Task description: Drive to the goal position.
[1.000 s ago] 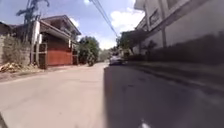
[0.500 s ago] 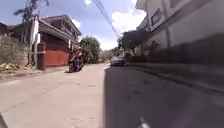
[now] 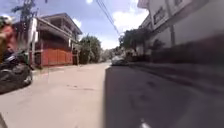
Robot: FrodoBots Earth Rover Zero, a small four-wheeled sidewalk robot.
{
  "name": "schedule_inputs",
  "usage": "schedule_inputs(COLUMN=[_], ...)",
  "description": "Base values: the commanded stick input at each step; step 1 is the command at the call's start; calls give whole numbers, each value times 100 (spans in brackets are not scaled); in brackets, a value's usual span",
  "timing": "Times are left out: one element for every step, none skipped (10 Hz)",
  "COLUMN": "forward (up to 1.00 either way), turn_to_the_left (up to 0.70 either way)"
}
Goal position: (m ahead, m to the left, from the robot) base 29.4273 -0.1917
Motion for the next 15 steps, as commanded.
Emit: schedule_inputs(forward=[70,70,70,70,70,70,70,70,70,70,70,70,70,70,70], turn_to_the_left=[0,0,0,0,0,0,0,0,0,0,0,0,0,0,0])
